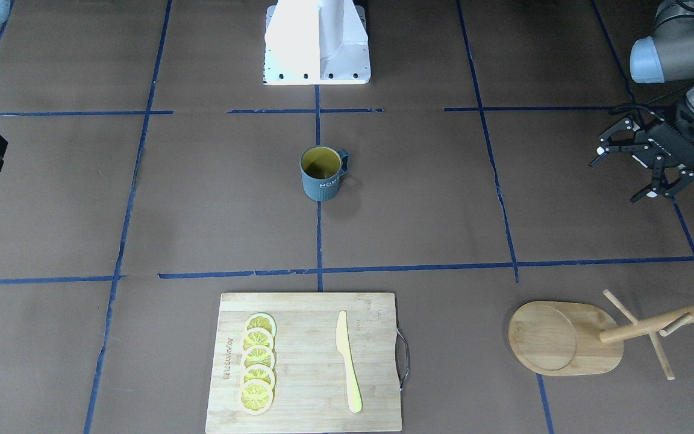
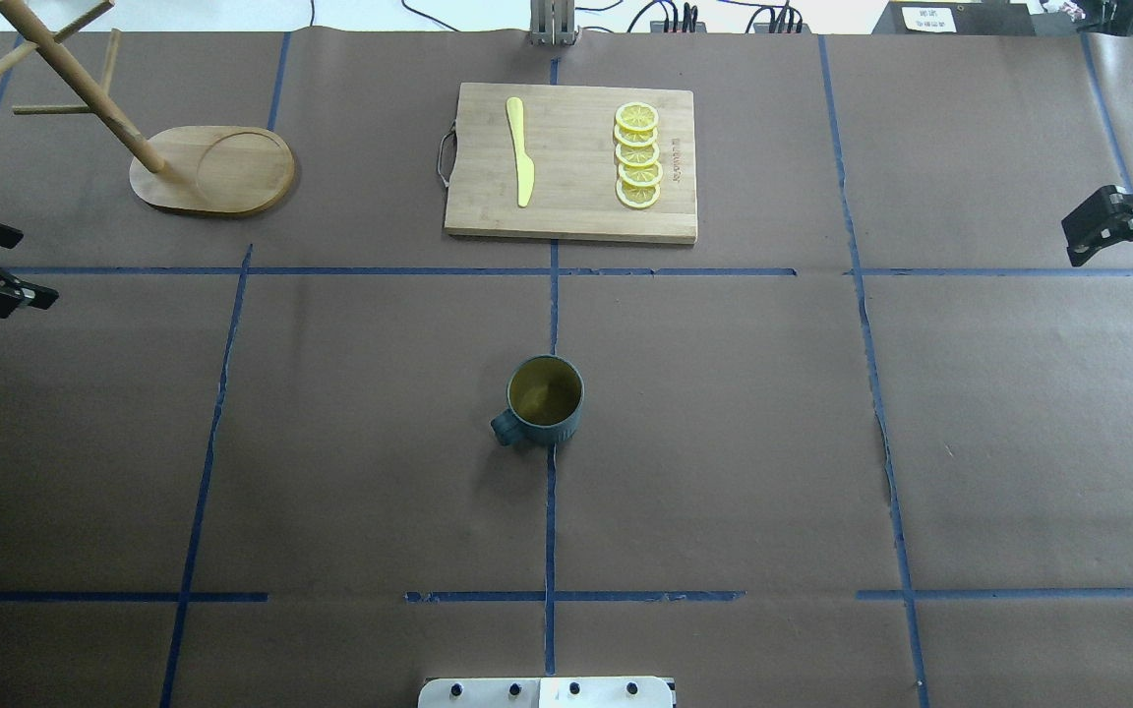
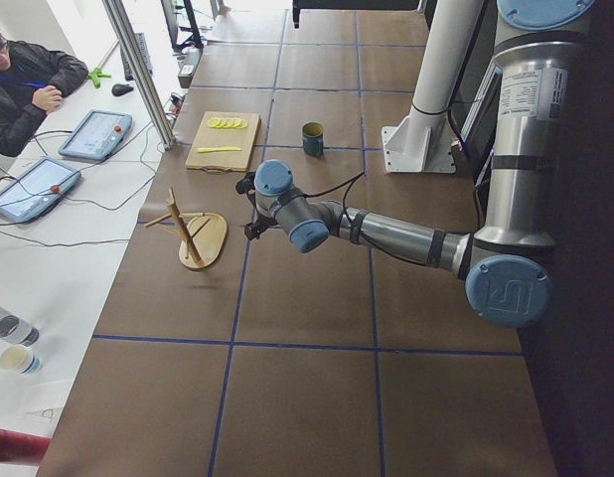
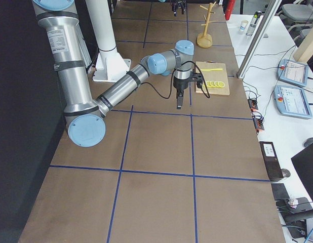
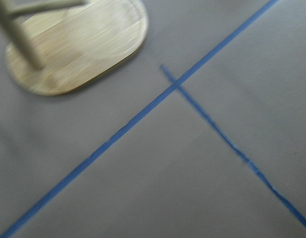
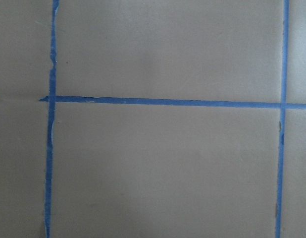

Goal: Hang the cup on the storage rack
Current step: 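Move the left gripper toward the teal mug's handle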

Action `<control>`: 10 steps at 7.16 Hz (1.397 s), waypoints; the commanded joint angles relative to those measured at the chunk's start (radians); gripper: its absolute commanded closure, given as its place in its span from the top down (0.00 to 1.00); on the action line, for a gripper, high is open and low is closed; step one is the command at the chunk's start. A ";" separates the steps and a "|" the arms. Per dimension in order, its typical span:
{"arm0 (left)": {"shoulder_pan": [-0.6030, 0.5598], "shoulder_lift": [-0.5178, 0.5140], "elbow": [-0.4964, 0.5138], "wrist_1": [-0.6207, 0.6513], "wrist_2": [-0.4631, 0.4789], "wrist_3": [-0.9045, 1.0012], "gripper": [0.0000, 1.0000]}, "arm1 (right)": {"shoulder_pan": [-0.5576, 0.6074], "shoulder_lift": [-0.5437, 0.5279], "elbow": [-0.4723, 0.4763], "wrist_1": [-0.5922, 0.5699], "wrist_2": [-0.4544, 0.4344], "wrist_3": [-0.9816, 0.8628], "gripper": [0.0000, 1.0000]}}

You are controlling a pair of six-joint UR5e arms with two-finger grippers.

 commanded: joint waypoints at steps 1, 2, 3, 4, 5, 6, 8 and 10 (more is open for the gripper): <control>0.161 -0.096 0.002 -0.122 0.174 -0.127 1.00 | 0.067 -0.046 -0.002 0.000 0.021 -0.104 1.00; 0.244 -0.147 0.003 -0.127 0.171 -0.371 1.00 | 0.094 -0.072 -0.004 0.000 0.022 -0.165 1.00; 0.318 -0.172 0.000 -0.137 0.175 -0.383 1.00 | 0.133 -0.083 -0.023 0.001 0.038 -0.228 1.00; 0.378 -0.193 0.002 -0.177 0.178 -0.386 1.00 | 0.180 -0.087 -0.069 0.001 0.089 -0.320 1.00; 0.425 -0.203 0.000 -0.232 0.212 -0.391 1.00 | 0.223 -0.109 -0.089 0.001 0.123 -0.393 1.00; 0.526 -0.200 0.003 -0.308 0.358 -0.391 1.00 | 0.251 -0.133 -0.090 0.001 0.124 -0.434 1.00; 0.695 -0.222 0.020 -0.367 0.604 -0.388 1.00 | 0.294 -0.159 -0.096 0.001 0.124 -0.523 1.00; 0.777 -0.241 0.025 -0.387 0.698 -0.391 1.00 | 0.329 -0.242 -0.105 0.082 0.125 -0.548 1.00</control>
